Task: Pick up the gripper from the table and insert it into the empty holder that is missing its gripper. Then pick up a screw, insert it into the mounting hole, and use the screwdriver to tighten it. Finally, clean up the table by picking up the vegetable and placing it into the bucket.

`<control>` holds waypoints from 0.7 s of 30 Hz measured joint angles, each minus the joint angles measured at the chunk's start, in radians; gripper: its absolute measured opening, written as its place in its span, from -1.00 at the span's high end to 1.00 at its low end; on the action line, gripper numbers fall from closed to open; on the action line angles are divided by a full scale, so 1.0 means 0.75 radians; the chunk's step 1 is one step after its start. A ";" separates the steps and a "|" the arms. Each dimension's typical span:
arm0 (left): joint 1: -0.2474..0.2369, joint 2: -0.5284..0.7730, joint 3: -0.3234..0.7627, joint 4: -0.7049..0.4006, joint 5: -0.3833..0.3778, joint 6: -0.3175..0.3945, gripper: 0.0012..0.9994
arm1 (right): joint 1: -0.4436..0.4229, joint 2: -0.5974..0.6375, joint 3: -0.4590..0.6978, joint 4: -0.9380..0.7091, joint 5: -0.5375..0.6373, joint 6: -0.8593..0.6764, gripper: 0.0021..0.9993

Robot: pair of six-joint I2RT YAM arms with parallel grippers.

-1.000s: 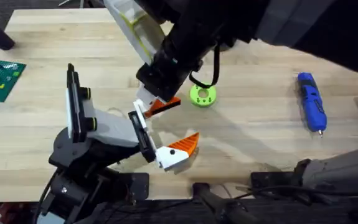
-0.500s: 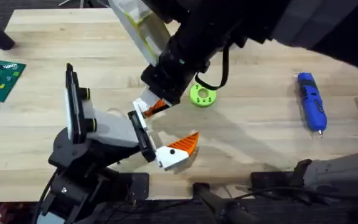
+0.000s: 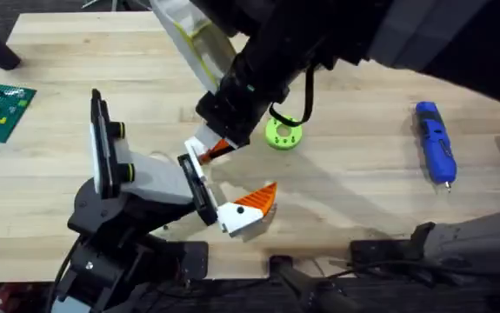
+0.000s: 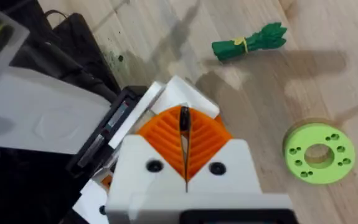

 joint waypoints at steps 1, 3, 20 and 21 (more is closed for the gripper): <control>0.000 0.000 0.000 0.000 0.000 -0.002 -0.97 | -0.001 0.001 0.000 0.002 0.000 0.000 0.99; 0.000 0.000 0.000 0.000 0.000 -0.002 -0.97 | -0.001 0.001 0.000 0.008 0.000 0.000 0.99; -0.001 -0.001 0.000 -0.001 0.010 -0.003 -0.97 | -0.001 0.036 0.000 0.046 -0.006 0.002 0.99; -0.001 -0.001 0.000 -0.001 0.011 -0.005 -0.97 | -0.001 0.036 0.000 0.041 -0.006 0.002 0.99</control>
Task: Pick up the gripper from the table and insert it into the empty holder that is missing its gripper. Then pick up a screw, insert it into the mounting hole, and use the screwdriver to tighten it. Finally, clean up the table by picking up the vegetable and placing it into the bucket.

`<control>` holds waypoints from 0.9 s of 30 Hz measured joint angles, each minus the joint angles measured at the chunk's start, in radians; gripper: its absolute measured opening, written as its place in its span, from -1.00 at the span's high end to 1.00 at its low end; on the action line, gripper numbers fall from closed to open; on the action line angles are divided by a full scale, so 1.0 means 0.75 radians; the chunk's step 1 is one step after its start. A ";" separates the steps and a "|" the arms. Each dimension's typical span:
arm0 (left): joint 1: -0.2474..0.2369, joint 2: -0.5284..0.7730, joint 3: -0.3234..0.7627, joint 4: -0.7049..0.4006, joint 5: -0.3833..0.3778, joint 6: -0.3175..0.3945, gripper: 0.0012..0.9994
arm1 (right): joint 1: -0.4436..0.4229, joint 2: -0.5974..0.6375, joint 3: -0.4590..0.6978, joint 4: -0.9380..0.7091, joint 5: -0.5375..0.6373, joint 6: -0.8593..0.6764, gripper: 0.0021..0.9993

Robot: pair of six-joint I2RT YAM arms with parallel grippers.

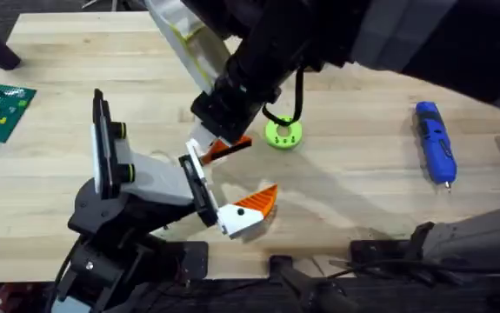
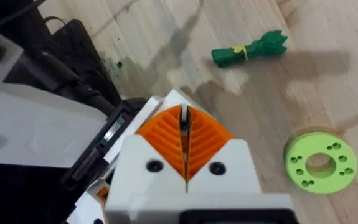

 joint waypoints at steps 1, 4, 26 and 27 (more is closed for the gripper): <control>0.000 0.000 0.000 0.000 0.001 -0.002 -0.97 | 0.000 0.000 0.000 -0.006 -0.002 0.000 0.99; 0.000 0.001 0.000 -0.001 0.006 -0.010 -0.97 | 0.000 0.000 0.000 -0.018 -0.005 0.000 0.99; -0.002 0.002 0.000 -0.002 0.030 -0.010 -0.97 | -0.005 -0.005 0.000 -0.046 -0.038 0.004 0.99; -0.002 0.001 0.000 -0.002 0.032 -0.010 -0.97 | -0.005 -0.005 0.000 -0.049 -0.038 0.004 0.99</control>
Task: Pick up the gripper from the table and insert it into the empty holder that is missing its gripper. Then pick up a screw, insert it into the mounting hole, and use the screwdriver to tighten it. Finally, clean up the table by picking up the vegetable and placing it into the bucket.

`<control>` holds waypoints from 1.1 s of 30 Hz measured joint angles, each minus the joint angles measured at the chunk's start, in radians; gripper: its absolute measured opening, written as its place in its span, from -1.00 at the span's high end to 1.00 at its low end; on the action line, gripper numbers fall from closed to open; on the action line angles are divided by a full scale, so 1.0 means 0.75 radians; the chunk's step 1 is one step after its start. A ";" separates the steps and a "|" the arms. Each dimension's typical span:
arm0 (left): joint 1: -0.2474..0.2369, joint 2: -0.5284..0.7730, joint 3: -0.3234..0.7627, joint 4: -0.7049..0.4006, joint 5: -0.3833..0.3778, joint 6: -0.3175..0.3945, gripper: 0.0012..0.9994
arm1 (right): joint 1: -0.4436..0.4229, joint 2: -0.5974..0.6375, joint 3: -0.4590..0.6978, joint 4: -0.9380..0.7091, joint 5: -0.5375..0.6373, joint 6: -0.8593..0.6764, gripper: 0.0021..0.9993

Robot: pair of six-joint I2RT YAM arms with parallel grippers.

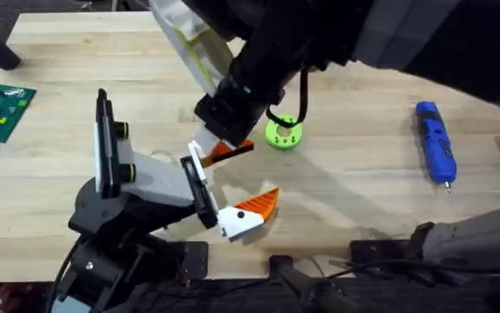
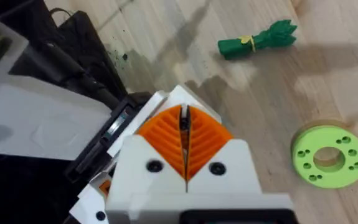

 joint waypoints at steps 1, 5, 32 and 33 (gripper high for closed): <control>-0.001 0.000 0.000 0.000 0.002 0.000 -0.97 | 0.000 -0.001 0.000 -0.001 0.000 0.000 0.99; -0.002 0.000 0.000 -0.001 0.001 0.001 -0.97 | 0.000 -0.001 0.000 -0.010 -0.005 0.001 0.83; -0.002 0.000 0.000 0.003 -0.018 0.031 -0.97 | -0.232 -0.230 -0.009 -0.055 -0.044 0.010 -0.99; -0.002 0.000 0.000 0.003 -0.018 0.031 -0.97 | -0.244 -0.231 -0.009 -0.056 -0.044 0.010 -0.99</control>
